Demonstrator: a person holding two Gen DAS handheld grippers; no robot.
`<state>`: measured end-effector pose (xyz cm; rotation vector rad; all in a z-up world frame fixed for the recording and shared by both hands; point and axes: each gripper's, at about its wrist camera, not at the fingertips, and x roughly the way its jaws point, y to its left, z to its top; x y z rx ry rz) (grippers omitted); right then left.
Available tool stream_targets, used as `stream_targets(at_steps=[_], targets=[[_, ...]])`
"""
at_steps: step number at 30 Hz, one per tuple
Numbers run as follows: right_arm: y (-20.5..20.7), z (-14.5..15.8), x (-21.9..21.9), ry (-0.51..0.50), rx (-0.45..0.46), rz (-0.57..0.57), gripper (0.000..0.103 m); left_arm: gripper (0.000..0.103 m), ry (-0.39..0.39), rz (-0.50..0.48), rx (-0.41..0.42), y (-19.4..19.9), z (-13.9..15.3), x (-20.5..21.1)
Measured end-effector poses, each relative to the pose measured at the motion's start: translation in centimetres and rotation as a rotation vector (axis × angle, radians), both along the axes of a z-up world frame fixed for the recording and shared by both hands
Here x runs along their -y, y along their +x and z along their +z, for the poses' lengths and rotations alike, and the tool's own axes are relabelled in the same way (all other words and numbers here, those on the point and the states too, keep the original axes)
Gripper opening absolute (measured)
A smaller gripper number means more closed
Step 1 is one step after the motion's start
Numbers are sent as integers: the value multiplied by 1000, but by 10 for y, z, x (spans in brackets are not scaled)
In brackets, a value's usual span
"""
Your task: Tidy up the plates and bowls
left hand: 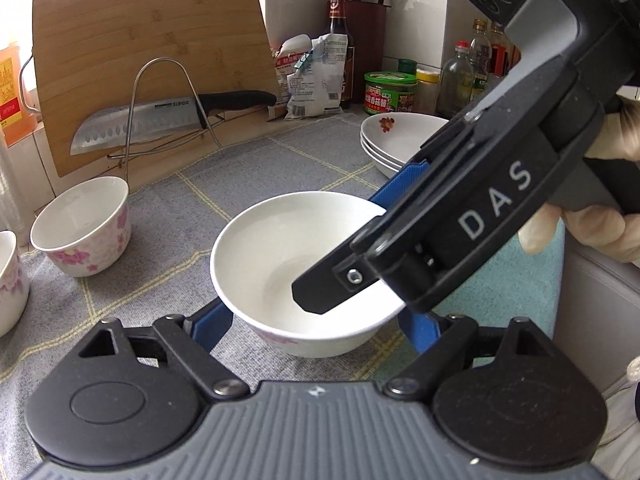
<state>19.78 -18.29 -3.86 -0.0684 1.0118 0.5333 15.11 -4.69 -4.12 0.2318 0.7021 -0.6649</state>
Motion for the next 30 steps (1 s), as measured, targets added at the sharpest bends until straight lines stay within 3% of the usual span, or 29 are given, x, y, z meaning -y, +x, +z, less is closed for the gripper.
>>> stream_targets(at_steps=[18,21,23,30], targets=[[6,-6,4,-8,3,-10,90,90,-26,11,-2,7,-7,3],[5,-5,4,6,10,-14,97,99,-34,6,21,3,-5,3],[3,-1,4,2,33,-19,103,100,-52,7,28,0,-2,0],[2,11,7,-21,91,-41,103,102,-49,59,-11,-7,2,-23]])
